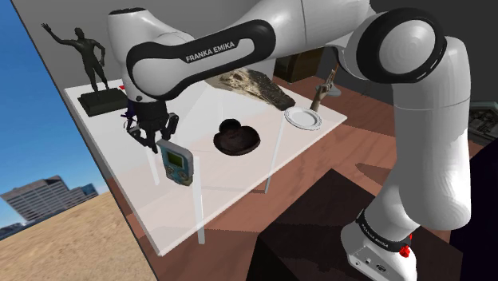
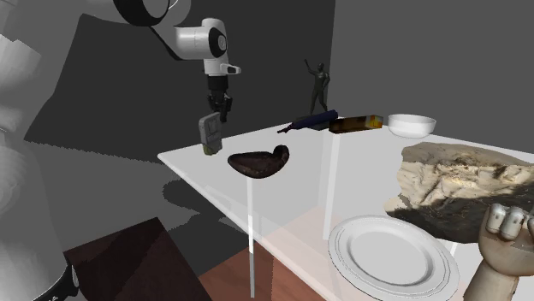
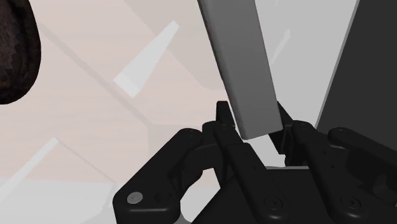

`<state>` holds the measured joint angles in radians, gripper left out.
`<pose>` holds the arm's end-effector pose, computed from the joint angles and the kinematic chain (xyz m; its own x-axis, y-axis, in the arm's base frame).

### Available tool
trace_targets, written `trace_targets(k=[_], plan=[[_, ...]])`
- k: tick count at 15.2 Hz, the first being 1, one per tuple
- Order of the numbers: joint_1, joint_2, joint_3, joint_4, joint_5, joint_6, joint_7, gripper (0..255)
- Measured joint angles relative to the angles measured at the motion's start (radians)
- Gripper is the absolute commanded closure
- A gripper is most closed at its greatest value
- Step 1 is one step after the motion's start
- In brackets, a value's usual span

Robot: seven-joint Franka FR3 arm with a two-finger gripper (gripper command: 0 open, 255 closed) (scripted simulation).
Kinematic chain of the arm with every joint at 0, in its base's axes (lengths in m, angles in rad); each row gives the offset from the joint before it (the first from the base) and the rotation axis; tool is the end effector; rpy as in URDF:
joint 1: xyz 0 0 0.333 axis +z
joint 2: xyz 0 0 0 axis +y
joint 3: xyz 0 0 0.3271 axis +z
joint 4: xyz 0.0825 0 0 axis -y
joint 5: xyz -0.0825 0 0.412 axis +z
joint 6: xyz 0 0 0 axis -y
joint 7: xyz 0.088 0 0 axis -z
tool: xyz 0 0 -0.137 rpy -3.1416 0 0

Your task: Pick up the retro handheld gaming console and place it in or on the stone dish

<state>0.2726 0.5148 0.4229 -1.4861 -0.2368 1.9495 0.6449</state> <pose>0.5947 0.4119 0.3640 0.9959 0.0906 0.0061 0.0905 -0.9958 0.0154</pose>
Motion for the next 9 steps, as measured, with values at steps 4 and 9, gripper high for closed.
trace_targets(k=[4,9], plan=[[0.001,-0.012,0.004,0.033,0.007,-0.044,-0.006,255],[0.003,-0.022,0.007,0.085,0.014,-0.104,-0.014,255]])
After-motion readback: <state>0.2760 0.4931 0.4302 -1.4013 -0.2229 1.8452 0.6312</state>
